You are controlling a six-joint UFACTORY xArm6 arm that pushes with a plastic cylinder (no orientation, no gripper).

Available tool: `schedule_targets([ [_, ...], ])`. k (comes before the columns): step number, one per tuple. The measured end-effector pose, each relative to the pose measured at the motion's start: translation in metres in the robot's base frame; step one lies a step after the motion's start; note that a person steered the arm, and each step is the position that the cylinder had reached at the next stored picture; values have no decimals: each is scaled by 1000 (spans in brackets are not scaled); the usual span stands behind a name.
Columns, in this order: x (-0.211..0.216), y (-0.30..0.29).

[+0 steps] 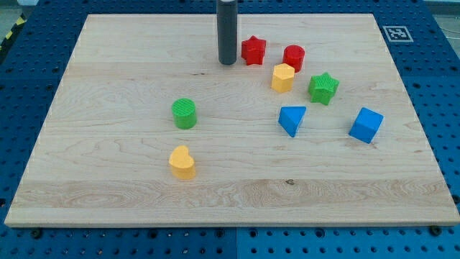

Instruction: Place the red star above the red circle

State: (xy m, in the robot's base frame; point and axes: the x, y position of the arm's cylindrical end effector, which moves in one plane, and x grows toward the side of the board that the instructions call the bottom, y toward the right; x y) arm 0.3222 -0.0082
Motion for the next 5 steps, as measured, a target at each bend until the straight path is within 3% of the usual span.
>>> schedule_targets([
  [5,8,17],
])
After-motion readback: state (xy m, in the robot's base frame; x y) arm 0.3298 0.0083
